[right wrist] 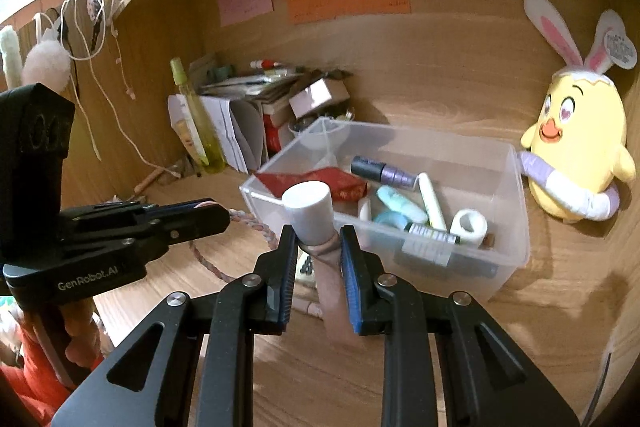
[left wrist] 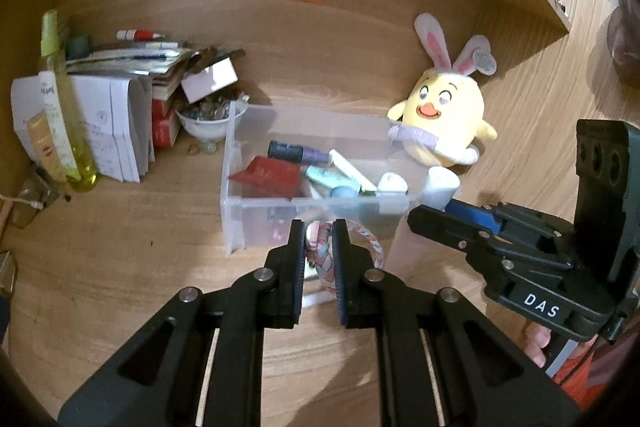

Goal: Organize objects
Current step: 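Carry the pink cord and beige tube into the clear box and open both tools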

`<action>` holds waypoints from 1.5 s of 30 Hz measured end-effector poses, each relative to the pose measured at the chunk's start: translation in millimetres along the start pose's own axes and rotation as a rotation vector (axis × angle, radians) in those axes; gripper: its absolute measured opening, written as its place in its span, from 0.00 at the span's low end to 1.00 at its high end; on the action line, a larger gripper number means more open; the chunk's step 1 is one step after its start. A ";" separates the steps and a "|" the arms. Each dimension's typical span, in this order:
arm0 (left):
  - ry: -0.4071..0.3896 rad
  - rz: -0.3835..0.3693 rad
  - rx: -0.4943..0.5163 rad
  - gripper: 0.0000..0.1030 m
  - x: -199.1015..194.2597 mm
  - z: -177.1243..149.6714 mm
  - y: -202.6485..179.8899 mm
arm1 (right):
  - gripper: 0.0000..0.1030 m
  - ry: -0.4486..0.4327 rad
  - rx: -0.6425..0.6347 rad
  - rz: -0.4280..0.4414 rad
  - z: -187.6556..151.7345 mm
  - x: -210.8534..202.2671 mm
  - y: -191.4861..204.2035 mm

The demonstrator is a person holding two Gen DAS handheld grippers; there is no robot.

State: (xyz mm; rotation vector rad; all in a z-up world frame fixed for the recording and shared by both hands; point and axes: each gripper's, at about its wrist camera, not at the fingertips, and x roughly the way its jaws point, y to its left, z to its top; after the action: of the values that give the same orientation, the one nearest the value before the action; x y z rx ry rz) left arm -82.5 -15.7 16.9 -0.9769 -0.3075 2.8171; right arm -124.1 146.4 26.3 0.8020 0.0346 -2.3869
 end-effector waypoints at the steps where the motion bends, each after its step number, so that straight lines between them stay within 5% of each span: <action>1: -0.003 -0.002 0.000 0.12 0.7 2.5 -0.7 | 0.19 -0.008 -0.002 0.001 2.6 -0.7 -0.3; 19: -0.060 -0.045 0.023 0.12 12.1 52.1 -12.4 | 0.19 -0.112 -0.014 -0.037 45.0 -14.3 -14.8; 30: -0.014 -0.031 0.040 0.12 49.1 66.4 -12.6 | 0.18 -0.161 0.023 -0.112 68.8 -20.8 -43.3; 45: 0.085 -0.001 0.001 0.12 94.2 64.0 8.4 | 0.18 -0.005 -0.019 -0.142 69.8 49.2 -45.9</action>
State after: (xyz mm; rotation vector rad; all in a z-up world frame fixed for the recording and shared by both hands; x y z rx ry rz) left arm -196.4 -14.2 8.0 -1.0925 -0.2964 2.7654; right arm -218.3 142.2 48.4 0.8088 0.1154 -2.5181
